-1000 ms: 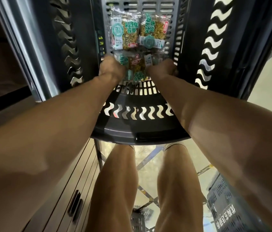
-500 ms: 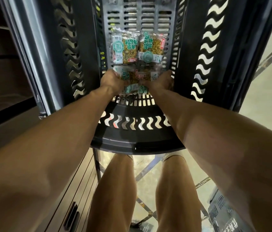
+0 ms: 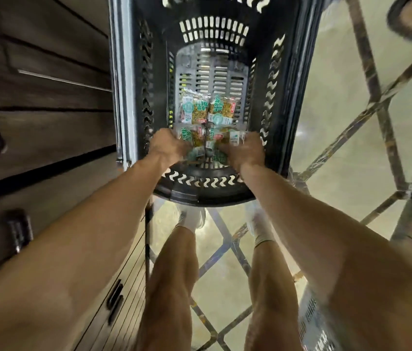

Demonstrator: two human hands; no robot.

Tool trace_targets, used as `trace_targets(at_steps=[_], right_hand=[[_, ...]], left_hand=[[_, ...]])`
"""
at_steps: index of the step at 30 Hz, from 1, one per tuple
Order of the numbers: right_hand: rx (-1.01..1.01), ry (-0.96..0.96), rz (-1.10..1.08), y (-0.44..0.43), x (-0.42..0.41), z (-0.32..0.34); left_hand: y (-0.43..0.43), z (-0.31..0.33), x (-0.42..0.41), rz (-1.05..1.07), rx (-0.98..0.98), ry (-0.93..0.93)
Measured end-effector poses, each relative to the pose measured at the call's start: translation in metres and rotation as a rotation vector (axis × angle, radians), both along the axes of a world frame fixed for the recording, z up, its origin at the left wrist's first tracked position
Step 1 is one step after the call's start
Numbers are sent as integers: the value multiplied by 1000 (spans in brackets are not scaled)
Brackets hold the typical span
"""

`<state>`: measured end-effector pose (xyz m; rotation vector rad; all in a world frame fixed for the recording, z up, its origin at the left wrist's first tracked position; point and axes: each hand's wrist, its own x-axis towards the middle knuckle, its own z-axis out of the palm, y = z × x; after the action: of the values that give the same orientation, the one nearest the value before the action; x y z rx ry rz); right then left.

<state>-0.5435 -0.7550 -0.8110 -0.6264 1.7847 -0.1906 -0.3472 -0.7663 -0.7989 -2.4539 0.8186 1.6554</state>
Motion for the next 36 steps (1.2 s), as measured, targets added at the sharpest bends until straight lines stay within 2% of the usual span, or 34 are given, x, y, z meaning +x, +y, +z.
trace_targets(at_steps=[6,9,11,16,20,24,28,36], right_hand=[[-186,-206,19,-24,-34,165],[-201,-365,-64,-39,-57,259],[-207,-387,-114,-47,-71,316],[-266,-417,-39,-51,-95,452],[-291,-513,31,-49,-92,538],[-302,-637,194,-46,-74,613],[-306,-672,300,-45,-42,673],[-171,-847,560,-1,59,733]], left_hand=[[-13,151,-6,327,-117,236],[-12,232,-17,438,-223,300],[-8,285,-26,502,-274,341],[14,420,-34,586,-424,415],[48,513,-32,618,-522,475],[85,591,-26,680,-609,441],[131,646,-5,829,-704,385],[252,722,45,1090,-896,272]])
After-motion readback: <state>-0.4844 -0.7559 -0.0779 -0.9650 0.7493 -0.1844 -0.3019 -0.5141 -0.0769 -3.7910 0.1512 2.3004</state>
